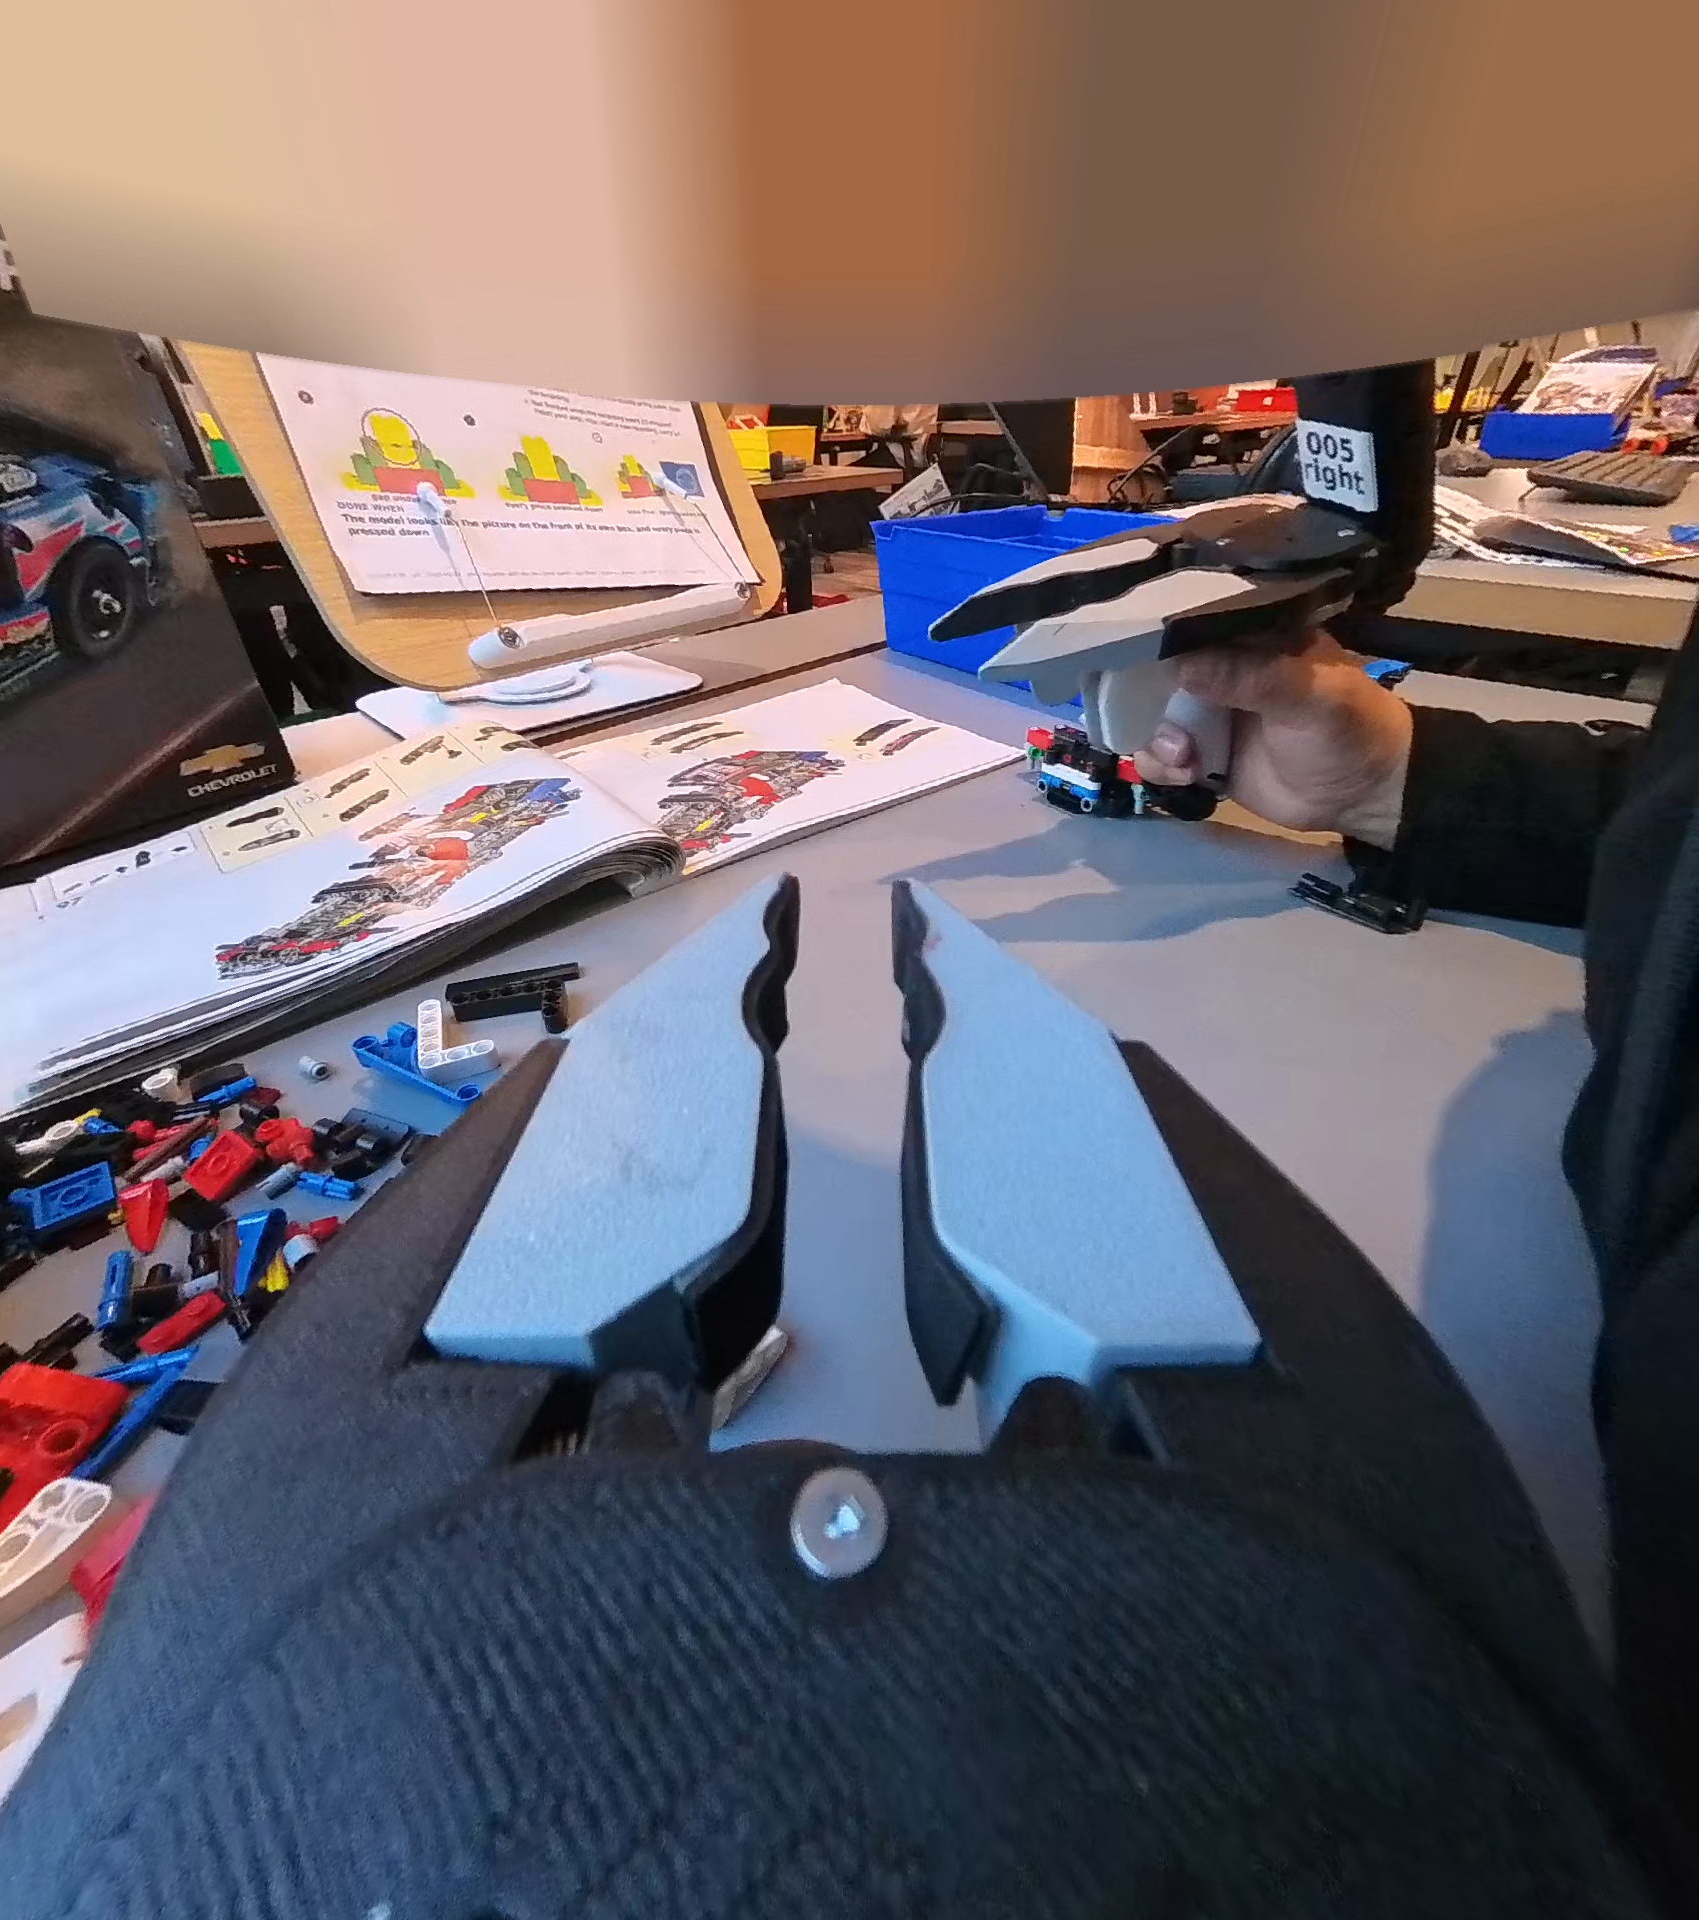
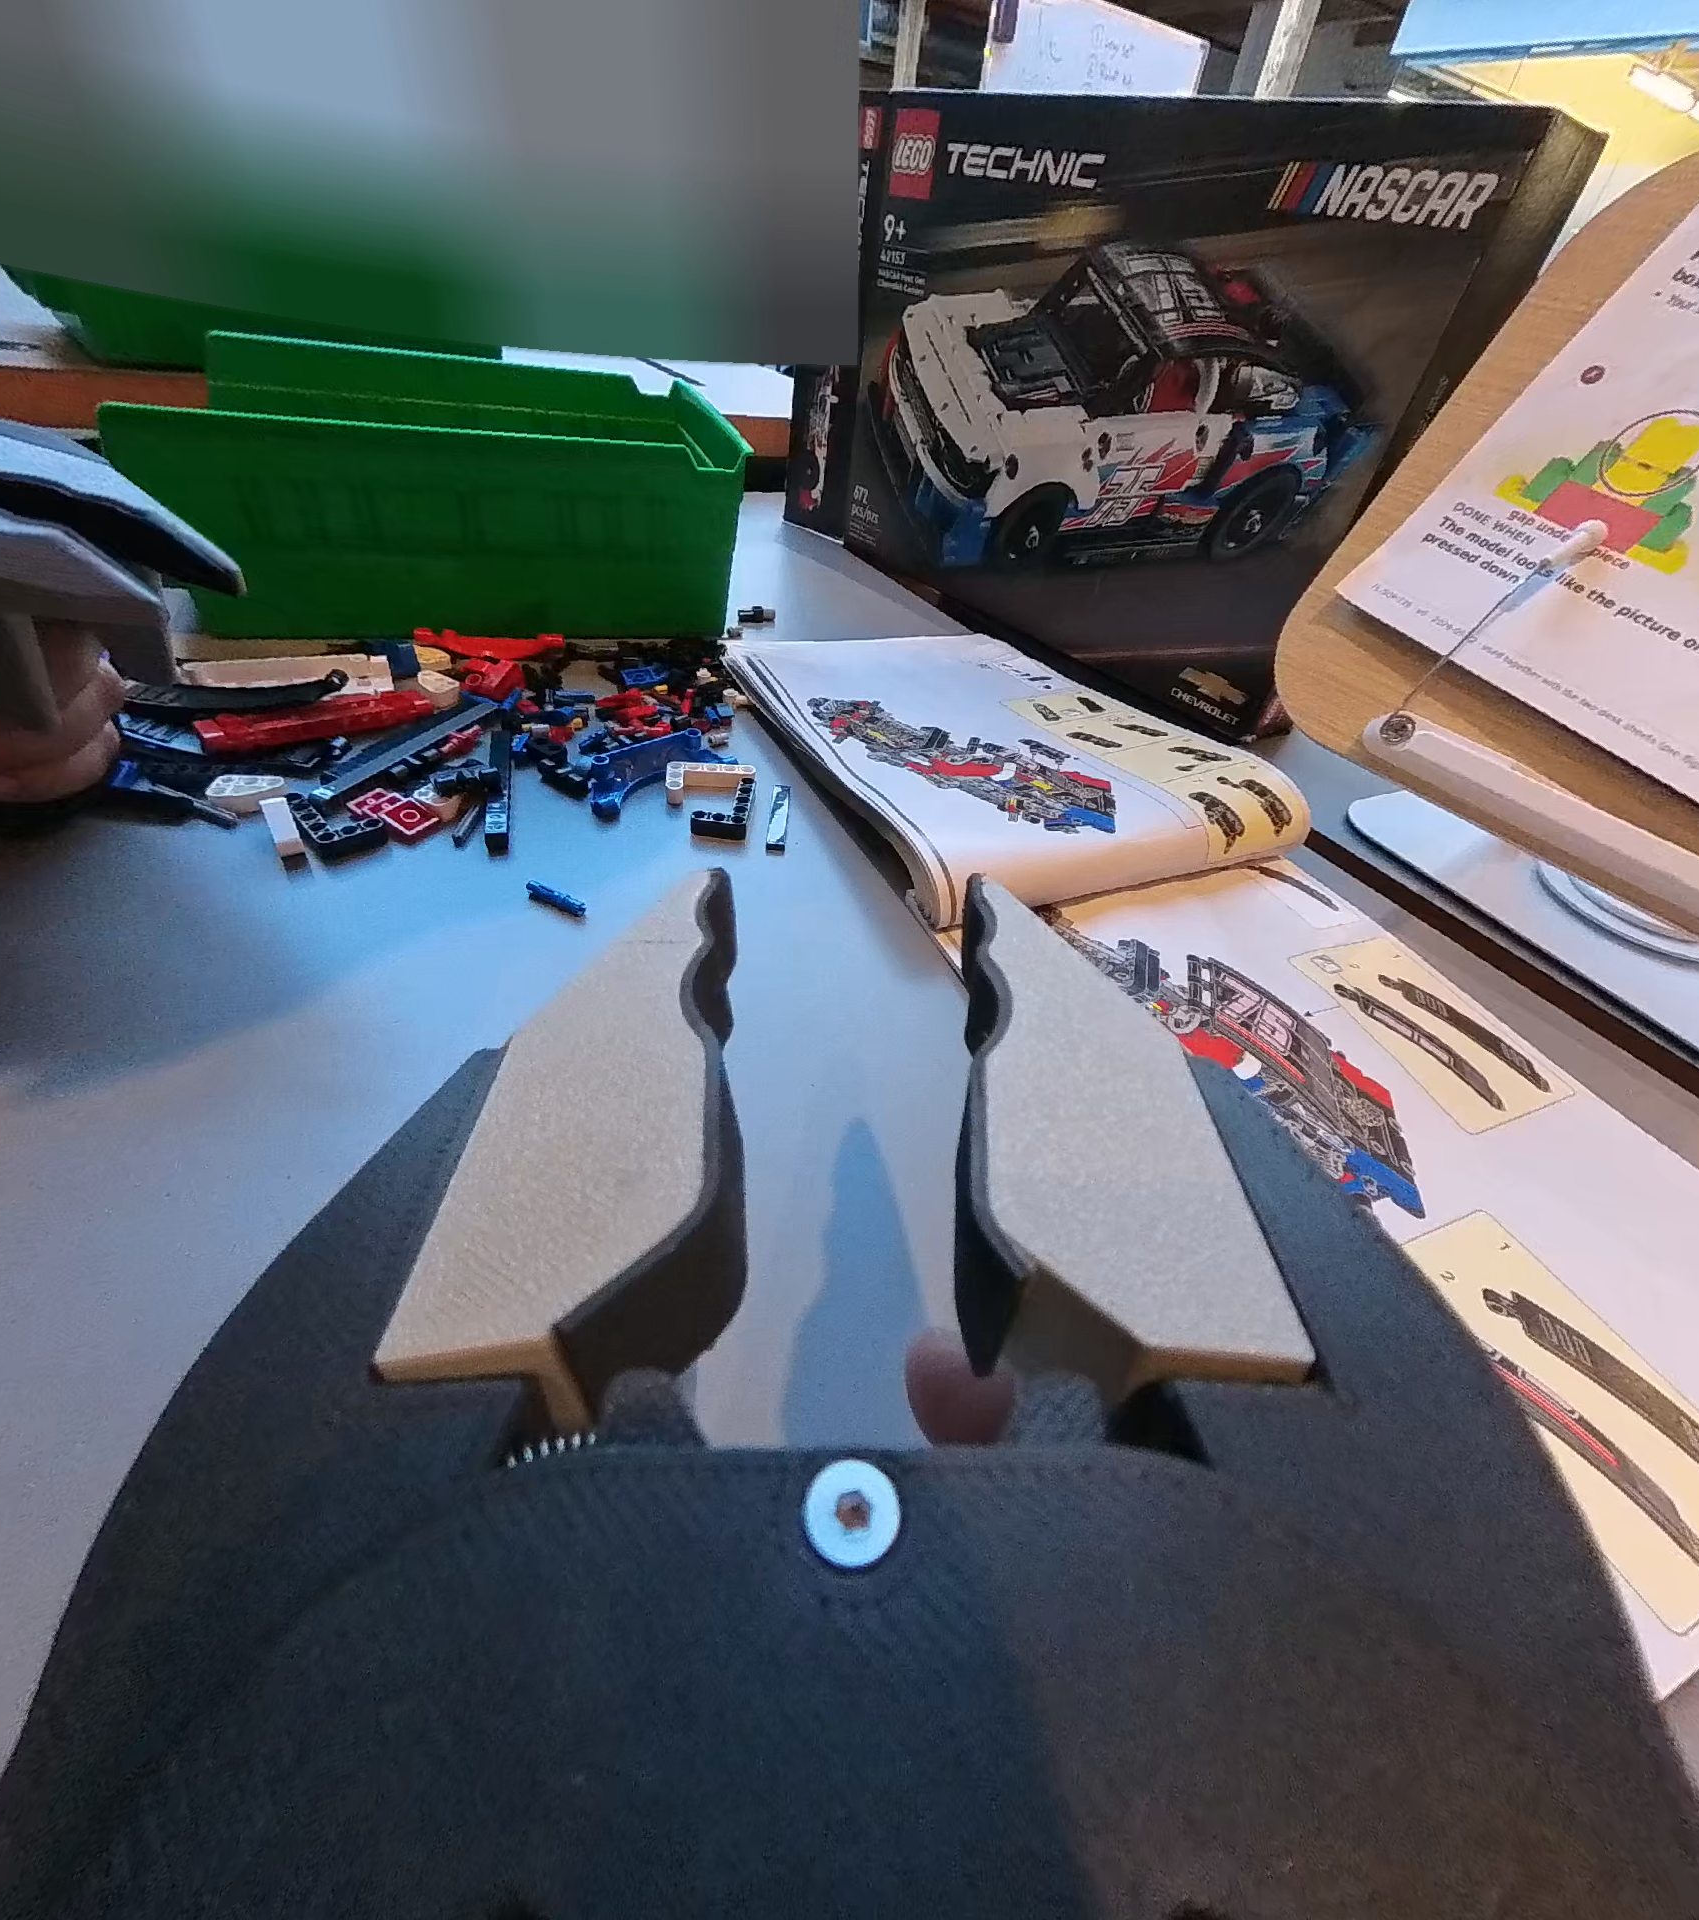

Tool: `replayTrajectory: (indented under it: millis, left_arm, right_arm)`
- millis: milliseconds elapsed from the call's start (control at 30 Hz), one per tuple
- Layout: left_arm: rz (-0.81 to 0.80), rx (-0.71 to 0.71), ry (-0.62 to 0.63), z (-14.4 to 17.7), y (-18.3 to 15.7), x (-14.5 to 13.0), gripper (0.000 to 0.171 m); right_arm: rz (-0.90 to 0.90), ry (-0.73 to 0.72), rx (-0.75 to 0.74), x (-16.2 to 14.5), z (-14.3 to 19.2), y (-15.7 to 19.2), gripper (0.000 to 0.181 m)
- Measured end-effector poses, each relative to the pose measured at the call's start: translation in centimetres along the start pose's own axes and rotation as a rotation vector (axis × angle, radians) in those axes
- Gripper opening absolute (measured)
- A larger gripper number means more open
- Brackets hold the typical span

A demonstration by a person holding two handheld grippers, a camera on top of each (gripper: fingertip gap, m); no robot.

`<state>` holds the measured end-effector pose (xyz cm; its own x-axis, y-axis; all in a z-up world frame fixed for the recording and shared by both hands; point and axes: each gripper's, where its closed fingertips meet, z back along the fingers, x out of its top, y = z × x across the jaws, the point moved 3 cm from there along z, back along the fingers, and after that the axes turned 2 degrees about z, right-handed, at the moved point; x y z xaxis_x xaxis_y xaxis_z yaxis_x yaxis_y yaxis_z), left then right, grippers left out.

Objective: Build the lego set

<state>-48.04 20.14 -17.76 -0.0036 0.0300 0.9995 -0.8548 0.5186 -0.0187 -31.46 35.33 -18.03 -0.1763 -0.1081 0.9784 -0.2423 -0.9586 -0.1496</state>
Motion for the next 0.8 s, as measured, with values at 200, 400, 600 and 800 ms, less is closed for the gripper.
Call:
replayTrajectory:
  millis: [200, 400, 600, 800]
  left_arm:
    - [-0.004, 0.006, -0.005, 0.1, 0.1, 0.1, 0.014]
    - [0.008, 0.015, -0.015, 0.2, 0.3, 0.2, 0.013]
    - [0.019, 0.026, -0.032, 0.4, 0.7, 0.4, 0.013]
    - [0.022, 0.025, -0.038, 0.5, 0.8, 0.5, 0.011]
  right_arm:
    - [0.008, 0.024, 0.003, -0.3, -0.2, 0.1, 0.039]
    - [0.017, 0.038, 0.007, -0.6, -0.4, 0.3, 0.038]
    - [0.026, 0.068, 0.019, -1.2, -0.7, 0.6, 0.037]
    - [0.033, 0.063, 0.013, -1.2, -0.8, 0.5, 0.036]
